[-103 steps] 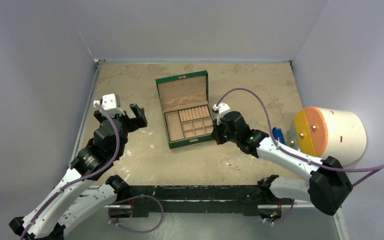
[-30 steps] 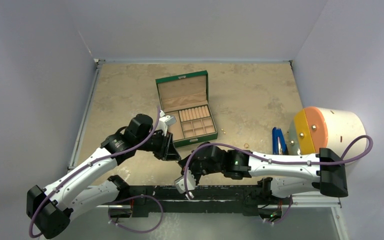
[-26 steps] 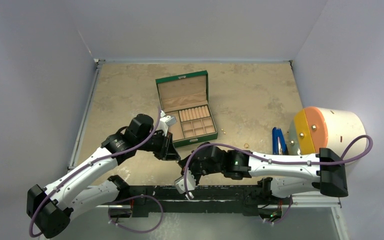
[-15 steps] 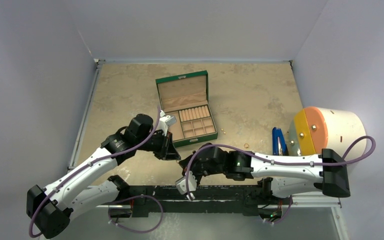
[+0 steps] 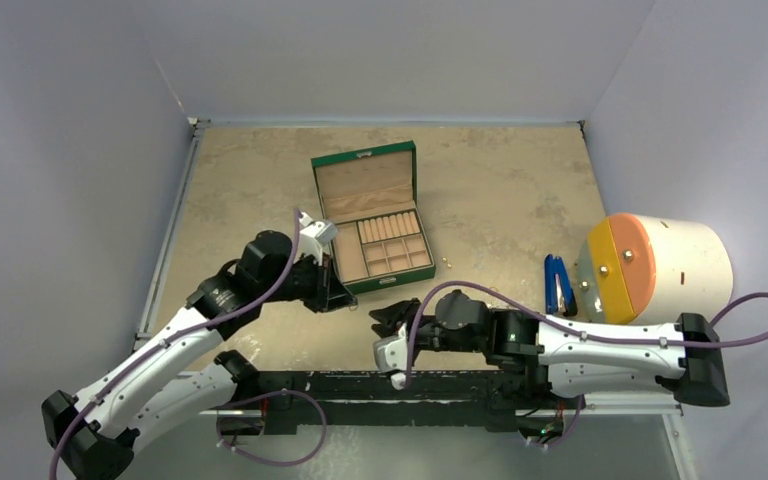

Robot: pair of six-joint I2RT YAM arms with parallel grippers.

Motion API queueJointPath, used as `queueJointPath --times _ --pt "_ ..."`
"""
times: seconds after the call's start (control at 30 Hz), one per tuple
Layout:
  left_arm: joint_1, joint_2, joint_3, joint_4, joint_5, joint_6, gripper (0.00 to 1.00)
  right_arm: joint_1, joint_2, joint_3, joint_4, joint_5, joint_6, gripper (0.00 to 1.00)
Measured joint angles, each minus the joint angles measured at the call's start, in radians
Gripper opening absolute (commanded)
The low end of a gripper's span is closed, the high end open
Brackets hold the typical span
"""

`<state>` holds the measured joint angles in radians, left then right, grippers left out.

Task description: Organize the mixed jewelry

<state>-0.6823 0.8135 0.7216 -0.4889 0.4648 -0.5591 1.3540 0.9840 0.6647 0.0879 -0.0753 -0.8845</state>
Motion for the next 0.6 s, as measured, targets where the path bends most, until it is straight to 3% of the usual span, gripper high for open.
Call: queueJointPath --times 0.13,0.27,0.6 --pt "0.0 -0.044 0.0 0.049 -0.064 -0.021 0.0 -0.004 -0.032 -0.015 0.047 0.132 0.224 0.46" --pt "0.0 -0.1 0.0 0.123 -0.11 -0.039 0.0 -0.056 -0.038 -0.015 0.08 0.215 0.488 0.48" --pt "0.0 -0.213 -0.034 0.38 -0.142 -0.128 0.0 -0.235 -0.063 -0.035 0.207 0.022 1.012 0.49"
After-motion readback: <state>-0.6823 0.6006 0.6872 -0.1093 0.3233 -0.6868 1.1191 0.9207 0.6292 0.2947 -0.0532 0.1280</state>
